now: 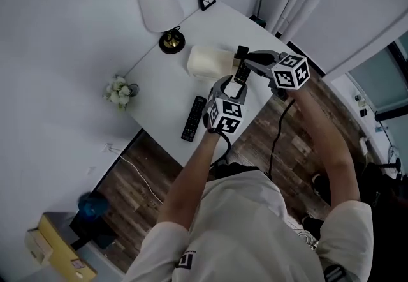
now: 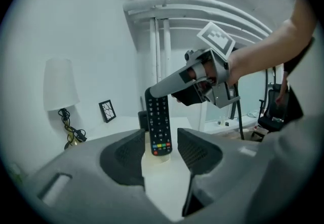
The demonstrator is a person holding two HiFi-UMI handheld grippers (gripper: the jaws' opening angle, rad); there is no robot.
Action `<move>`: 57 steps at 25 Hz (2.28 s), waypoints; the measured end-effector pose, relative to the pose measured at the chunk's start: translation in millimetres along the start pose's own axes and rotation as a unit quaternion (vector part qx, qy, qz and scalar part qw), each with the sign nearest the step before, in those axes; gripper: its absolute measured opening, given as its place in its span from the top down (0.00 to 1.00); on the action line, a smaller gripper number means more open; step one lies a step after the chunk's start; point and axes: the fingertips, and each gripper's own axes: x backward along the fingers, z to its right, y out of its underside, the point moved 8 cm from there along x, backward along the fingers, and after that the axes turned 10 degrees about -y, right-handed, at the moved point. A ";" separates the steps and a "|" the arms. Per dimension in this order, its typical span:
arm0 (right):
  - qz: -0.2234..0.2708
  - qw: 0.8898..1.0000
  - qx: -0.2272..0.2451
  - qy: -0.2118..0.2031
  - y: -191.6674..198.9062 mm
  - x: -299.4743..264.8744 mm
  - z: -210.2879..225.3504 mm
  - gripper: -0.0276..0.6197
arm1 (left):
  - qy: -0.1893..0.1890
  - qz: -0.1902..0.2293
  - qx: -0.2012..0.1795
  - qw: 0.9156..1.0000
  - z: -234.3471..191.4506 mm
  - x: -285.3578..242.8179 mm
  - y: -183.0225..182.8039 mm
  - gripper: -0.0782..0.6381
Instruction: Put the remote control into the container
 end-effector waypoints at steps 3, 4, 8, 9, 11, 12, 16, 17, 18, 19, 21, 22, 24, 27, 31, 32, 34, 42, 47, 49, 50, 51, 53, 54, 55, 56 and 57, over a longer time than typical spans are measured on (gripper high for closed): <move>0.001 0.997 0.082 0.013 -8.1 2.3 7.9 0.83 | 0.009 -0.015 0.018 1.000 -1.4 -6.2 5.4 0.62; 0.002 0.995 0.102 0.016 -10.9 2.7 11.0 0.83 | 0.016 -0.022 0.019 0.999 -1.8 -9.7 6.5 0.62; 0.007 0.990 0.143 0.017 -16.0 -0.1 22.7 0.83 | 0.013 -0.030 0.029 0.999 -6.6 -18.8 8.3 0.83; 0.003 0.989 0.148 0.014 -13.9 -2.5 25.4 0.83 | 0.009 -0.031 0.037 0.999 -8.2 -19.2 8.7 0.87; -0.005 0.988 0.152 0.008 -8.3 -7.8 32.0 0.83 | 0.001 -0.034 0.043 0.999 -10.7 -20.9 9.0 0.88; -0.007 0.988 0.152 0.006 -5.7 -10.5 35.7 0.83 | -0.003 -0.034 0.041 0.999 -11.9 -22.3 8.6 0.88; -0.018 0.987 0.157 0.010 9.6 -21.5 47.3 0.83 | -0.009 -0.038 0.057 0.998 -21.7 -24.8 11.2 0.88; -0.021 0.987 0.159 0.012 14.1 -24.0 48.5 0.83 | -0.010 -0.043 0.064 0.997 -25.4 -24.2 13.6 0.88; -0.024 0.987 0.160 0.014 18.4 -26.1 49.3 0.83 | -0.012 -0.047 0.067 0.997 -28.7 -23.6 15.6 0.88; -0.027 0.987 0.160 0.016 22.6 -27.9 50.1 0.83 | -0.015 -0.049 0.068 0.996 -31.4 -22.9 16.4 0.88; -0.031 0.987 0.156 0.017 30.2 -31.1 51.6 0.83 | -0.021 -0.048 0.071 0.996 -35.8 -21.2 13.8 0.88; -0.032 0.988 0.153 0.018 33.9 -32.6 52.4 0.83 | -0.022 -0.045 0.073 0.996 -37.1 -20.9 11.4 0.88; -0.032 0.989 0.145 0.023 41.4 -34.4 54.2 0.83 | -0.021 -0.038 0.079 0.996 -38.2 -21.9 7.7 0.88; -0.028 0.991 0.129 0.036 52.6 -35.5 56.8 0.83 | -0.018 -0.028 0.115 0.993 -42.8 -18.4 5.8 0.88; -0.024 0.993 0.101 0.052 66.4 -37.7 61.8 0.83 | -0.017 -0.009 0.122 0.992 -47.1 -12.1 0.8 0.88; -0.024 0.994 0.094 0.055 68.4 -39.0 63.0 0.83 | -0.016 -0.006 0.121 0.993 -47.6 -12.1 -0.7 0.88; -0.025 0.994 0.081 0.063 70.9 -40.5 65.4 0.83 | -0.015 -0.007 0.112 0.994 -46.9 -13.6 -4.0 0.88; -0.008 0.990 0.013 0.141 62.1 -23.7 54.1 0.82 | 0.013 -0.037 0.036 0.999 -38.4 -15.2 -6.1 0.88; 0.046 0.973 -0.066 0.215 66.1 -0.9 23.8 0.83 | 0.022 -0.061 0.058 0.996 -49.5 -7.1 7.1 0.88; 0.063 0.964 -0.097 0.240 68.8 8.0 5.0 0.86 | 0.024 -0.054 0.037 0.998 -48.7 0.8 1.8 0.88; 0.071 0.959 -0.110 0.250 70.6 11.8 -5.5 0.86 | 0.028 -0.049 0.027 0.998 -47.1 4.7 -0.9 0.88; 0.079 0.955 -0.121 0.258 72.6 14.3 -16.4 0.88 | 0.032 -0.046 0.020 0.998 -45.5 8.5 -2.7 0.88; 0.091 0.950 -0.133 0.268 76.1 15.3 -39.1 0.90 | 0.041 -0.043 0.016 0.998 -43.4 15.7 -3.6 0.88; 0.094 0.948 -0.136 0.271 77.3 14.2 -49.8 0.91 | 0.045 -0.042 0.015 0.998 -42.8 19.0 -3.3 0.88; 0.095 0.948 -0.137 0.273 78.1 12.5 -59.6 0.92 | 0.047 -0.041 0.015 0.998 -42.7 21.8 -2.7 0.88; 0.096 0.947 -0.137 0.275 79.1 10.2 -68.9 0.92 | 0.049 -0.041 0.015 0.998 -42.9 24.8 -1.7 0.88; 0.097 0.946 -0.139 0.276 80.7 7.4 -78.1 0.94 | 0.050 -0.041 0.015 0.998 -43.2 28.4 -0.4 0.88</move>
